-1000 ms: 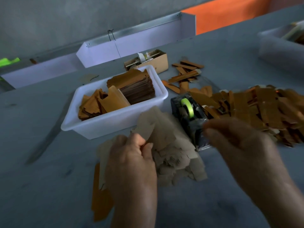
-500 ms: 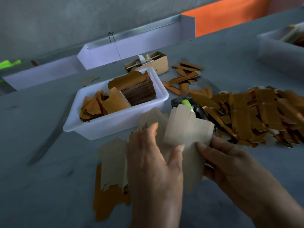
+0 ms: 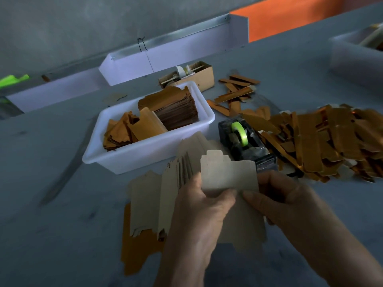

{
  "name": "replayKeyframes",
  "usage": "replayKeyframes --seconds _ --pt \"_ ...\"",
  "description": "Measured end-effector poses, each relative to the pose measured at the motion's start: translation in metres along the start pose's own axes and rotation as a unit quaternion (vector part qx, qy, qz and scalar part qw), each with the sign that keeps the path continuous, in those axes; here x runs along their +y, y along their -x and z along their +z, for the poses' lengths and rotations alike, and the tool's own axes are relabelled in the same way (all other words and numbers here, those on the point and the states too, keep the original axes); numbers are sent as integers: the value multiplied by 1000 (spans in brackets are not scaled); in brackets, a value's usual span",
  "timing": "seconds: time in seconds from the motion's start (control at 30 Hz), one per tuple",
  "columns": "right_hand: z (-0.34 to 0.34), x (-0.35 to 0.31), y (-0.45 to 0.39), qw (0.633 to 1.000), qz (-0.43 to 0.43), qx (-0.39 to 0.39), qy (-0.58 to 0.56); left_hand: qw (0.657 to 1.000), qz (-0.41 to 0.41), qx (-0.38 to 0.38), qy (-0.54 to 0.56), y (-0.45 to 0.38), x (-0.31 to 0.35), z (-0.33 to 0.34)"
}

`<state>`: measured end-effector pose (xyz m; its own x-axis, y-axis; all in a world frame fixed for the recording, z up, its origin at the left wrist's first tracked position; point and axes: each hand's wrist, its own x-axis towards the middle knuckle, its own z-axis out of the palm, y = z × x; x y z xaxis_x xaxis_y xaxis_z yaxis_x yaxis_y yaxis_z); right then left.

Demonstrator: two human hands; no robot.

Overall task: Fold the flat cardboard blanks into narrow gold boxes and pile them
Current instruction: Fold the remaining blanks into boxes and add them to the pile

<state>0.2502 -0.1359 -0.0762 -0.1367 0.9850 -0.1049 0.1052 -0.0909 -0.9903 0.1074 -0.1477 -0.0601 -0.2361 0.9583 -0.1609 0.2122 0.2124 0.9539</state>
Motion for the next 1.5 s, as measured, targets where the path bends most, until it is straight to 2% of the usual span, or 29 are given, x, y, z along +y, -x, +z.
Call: replayKeyframes --seconds 0.1,0.17,0.33,0.47,0.63,0.77,0.9,1.13,1.37,1.43,1.47,1.5 --pt "1 -3 3 994 -32 48 92 1000 7 -5 10 1 1 1" --pt "4 -9 6 992 -50 53 107 1000 6 1 9 2 2 3" --pt "10 -19 12 997 -70 -30 11 1000 1 -9 29 5 7 6" --pt "9 -14 8 997 -69 -22 9 993 16 -88 78 6 9 0" --pt "6 -16 7 998 -56 -39 15 995 57 -63 53 6 7 -3" --pt "-1 -12 7 997 -37 66 17 996 40 -66 52 7 8 -1" --pt "1 -12 8 997 18 -13 -75 994 35 -93 53 11 11 3" --pt "5 -9 5 987 45 14 -151 999 53 -12 10 12 7 9" --pt "9 -3 3 986 56 49 -151 993 85 66 -41 14 -1 13" --pt "11 -2 1 985 54 60 -153 982 133 79 -109 17 -1 19" --pt "12 -3 1 984 53 64 -156 966 175 87 -170 19 -2 22" --pt "14 -4 1 984 52 69 -156 959 181 72 -206 20 4 26"
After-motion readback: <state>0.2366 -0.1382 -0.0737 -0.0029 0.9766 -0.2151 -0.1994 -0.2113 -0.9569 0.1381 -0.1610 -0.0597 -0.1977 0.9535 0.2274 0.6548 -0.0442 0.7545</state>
